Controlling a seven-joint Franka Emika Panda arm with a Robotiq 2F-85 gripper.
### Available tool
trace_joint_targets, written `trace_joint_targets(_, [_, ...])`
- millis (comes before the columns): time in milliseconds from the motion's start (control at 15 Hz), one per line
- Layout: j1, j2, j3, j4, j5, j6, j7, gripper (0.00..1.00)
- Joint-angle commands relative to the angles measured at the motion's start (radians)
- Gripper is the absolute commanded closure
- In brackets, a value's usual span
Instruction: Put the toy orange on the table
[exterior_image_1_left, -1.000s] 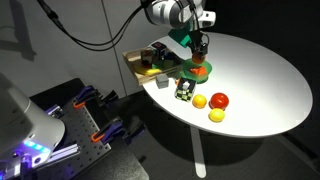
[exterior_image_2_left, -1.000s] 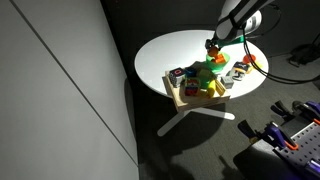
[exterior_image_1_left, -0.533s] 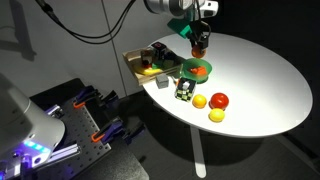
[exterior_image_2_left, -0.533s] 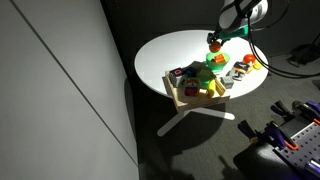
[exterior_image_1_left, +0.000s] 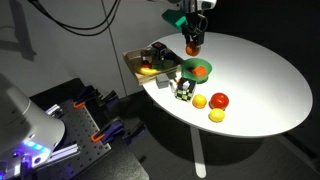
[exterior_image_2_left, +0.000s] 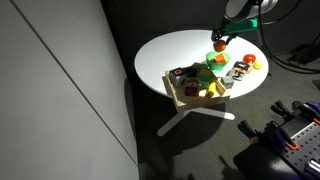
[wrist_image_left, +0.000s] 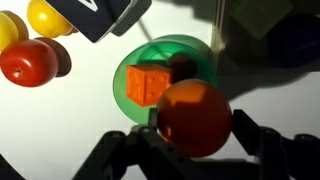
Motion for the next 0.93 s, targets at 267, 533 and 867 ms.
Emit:
trace_joint_targets(267, [-0.065, -0.12, 0.068, -0.106, 0.008, -0.128, -0.046, 0.51])
trace_joint_targets(533, [-0.073, -0.14, 0.083, -0.143, 0.007, -0.172, -0.051, 0.51])
trace_joint_targets(867, [-0.084, -0.134, 0.108, -0.19, 0.024, -0.139, -0.082, 0.51])
